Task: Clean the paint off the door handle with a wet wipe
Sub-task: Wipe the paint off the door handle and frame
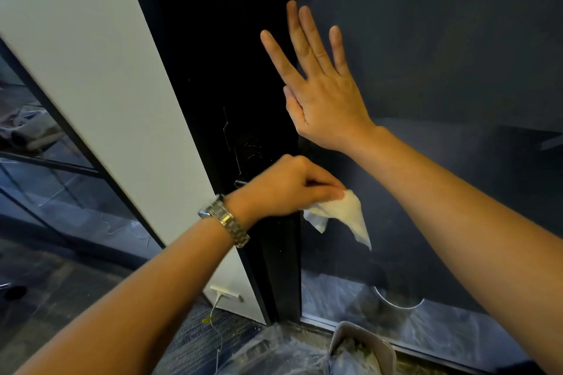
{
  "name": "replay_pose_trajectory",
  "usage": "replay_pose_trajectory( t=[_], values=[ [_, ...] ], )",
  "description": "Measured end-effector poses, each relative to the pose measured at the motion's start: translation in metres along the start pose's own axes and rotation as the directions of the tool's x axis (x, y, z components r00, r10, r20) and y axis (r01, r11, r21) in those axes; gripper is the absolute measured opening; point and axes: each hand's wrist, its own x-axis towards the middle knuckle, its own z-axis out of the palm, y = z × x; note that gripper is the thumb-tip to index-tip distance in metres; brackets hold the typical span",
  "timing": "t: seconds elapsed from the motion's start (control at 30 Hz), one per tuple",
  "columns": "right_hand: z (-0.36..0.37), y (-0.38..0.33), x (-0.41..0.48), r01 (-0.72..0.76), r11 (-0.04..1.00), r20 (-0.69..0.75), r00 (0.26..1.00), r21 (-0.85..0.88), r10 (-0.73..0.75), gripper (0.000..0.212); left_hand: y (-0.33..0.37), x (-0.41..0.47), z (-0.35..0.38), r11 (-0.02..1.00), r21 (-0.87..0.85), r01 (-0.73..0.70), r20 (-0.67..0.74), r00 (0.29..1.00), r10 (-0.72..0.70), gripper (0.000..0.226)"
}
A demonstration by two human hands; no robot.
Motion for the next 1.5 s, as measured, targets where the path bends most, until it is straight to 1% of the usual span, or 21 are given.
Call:
replay_pose_trajectory(
  t=[0.07, 0.1, 0.23, 0.27, 0.33, 0.4, 0.5, 0.57, 0.67, 0.73, 0.8, 0.9, 0.97, 1.03, 1.1, 1.2, 1.27, 1.37, 1.4, 1.43, 1.5],
  values=[
    [0.0, 0.0, 0.0, -0.001, 1.0, 0.002, 1.0, -0.002, 0.001, 0.058, 0.002, 0.0, 0.001, 0.999, 0.028, -0.034, 0.051, 0.998, 0.033, 0.025],
    [0.0, 0.0, 0.0, 0.002, 1.0, 0.006, 1.0, -0.002, -0.002, 0.058, -0.001, -0.001, -0.004, 0.999, 0.035, -0.016, 0.057, 0.998, 0.014, 0.025],
    [0.0, 0.001, 0.0, 0.004, 1.0, 0.002, 1.0, 0.01, -0.004, 0.058, -0.023, -0.009, -0.029, 0.974, 0.106, 0.199, -0.016, 0.98, -0.198, 0.022],
    [0.0, 0.001, 0.0, 0.006, 1.0, 0.0, 1.0, 0.013, -0.006, 0.058, -0.024, -0.01, -0.03, 0.97, 0.115, 0.216, -0.018, 0.976, -0.216, 0.022],
    [0.0, 0.0, 0.0, 0.006, 1.0, 0.0, 1.0, 0.014, -0.006, 0.059, -0.016, -0.009, -0.023, 0.981, 0.11, 0.158, 0.017, 0.987, -0.161, 0.023],
    [0.0, 0.001, 0.0, 0.005, 1.0, 0.005, 1.0, 0.008, -0.005, 0.059, -0.004, -0.004, -0.011, 0.995, 0.061, 0.084, 0.08, 0.993, -0.089, 0.025],
    [0.0, 0.001, 0.0, 0.009, 1.0, 0.004, 1.0, 0.009, -0.009, 0.058, 0.001, 0.001, -0.01, 0.996, -0.009, 0.087, 0.183, 0.979, -0.084, 0.029],
    [0.0, 0.001, 0.0, 0.014, 1.0, 0.007, 1.0, 0.013, -0.014, 0.058, -0.007, -0.001, -0.021, 0.994, -0.032, 0.108, 0.222, 0.97, -0.098, 0.03],
    [-0.001, 0.002, 0.0, 0.014, 1.0, 0.014, 1.0, 0.009, -0.014, 0.057, -0.02, -0.003, -0.037, 0.978, -0.032, 0.207, 0.193, 0.961, -0.197, 0.026],
    [-0.001, 0.001, 0.0, 0.012, 1.0, 0.017, 1.0, 0.008, -0.012, 0.057, -0.018, -0.002, -0.033, 0.975, -0.041, 0.218, 0.187, 0.96, -0.207, 0.025],
    [-0.001, 0.001, 0.0, 0.011, 1.0, 0.013, 1.0, 0.008, -0.011, 0.057, -0.009, 0.001, -0.019, 0.989, -0.035, 0.145, 0.176, 0.975, -0.137, 0.027],
    [-0.001, 0.001, -0.001, 0.009, 1.0, 0.009, 1.0, 0.018, -0.009, 0.058, 0.004, 0.001, 0.005, 0.999, 0.038, -0.013, 0.166, 0.986, 0.006, 0.026],
    [-0.001, 0.002, -0.001, 0.017, 1.0, 0.017, 1.0, 0.024, -0.018, 0.057, 0.003, -0.001, 0.004, 0.997, 0.06, -0.057, 0.146, 0.988, 0.047, 0.026],
    [-0.002, 0.002, -0.001, 0.024, 0.999, 0.029, 0.999, 0.026, -0.025, 0.058, -0.002, -0.006, -0.01, 0.999, 0.033, -0.018, 0.066, 0.998, 0.016, 0.025],
    [-0.002, 0.002, -0.001, 0.026, 0.999, 0.033, 0.999, 0.024, -0.026, 0.058, -0.01, -0.012, -0.03, 0.997, 0.03, 0.076, -0.039, 0.996, -0.075, 0.023],
    [-0.002, 0.001, -0.001, 0.022, 0.999, 0.024, 0.999, 0.027, -0.023, 0.058, -0.018, -0.023, -0.059, 0.974, 0.111, 0.199, -0.1, 0.977, -0.188, 0.019],
    [-0.002, 0.001, -0.001, 0.02, 1.0, 0.022, 1.0, 0.022, -0.021, 0.058, -0.019, -0.03, -0.076, 0.966, 0.142, 0.218, -0.136, 0.97, -0.199, 0.015],
    [-0.002, 0.001, -0.002, 0.021, 1.0, 0.03, 0.999, 0.011, -0.021, 0.059, -0.018, -0.036, -0.088, 0.965, 0.164, 0.207, -0.195, 0.965, -0.174, 0.013],
    [-0.002, 0.001, -0.002, 0.022, 1.0, 0.031, 0.999, 0.01, -0.022, 0.059, -0.018, -0.036, -0.085, 0.955, 0.206, 0.214, -0.18, 0.967, -0.178, 0.015],
    [-0.003, 0.001, -0.001, 0.022, 1.0, 0.029, 0.999, 0.013, -0.022, 0.059, -0.017, -0.036, -0.079, 0.94, 0.265, 0.215, -0.136, 0.973, -0.184, 0.018],
    [-0.003, 0.002, -0.001, 0.024, 1.0, 0.027, 0.999, 0.018, -0.025, 0.059, -0.014, -0.032, -0.059, 0.921, 0.346, 0.179, 0.014, 0.981, -0.196, 0.026]
  ],
)
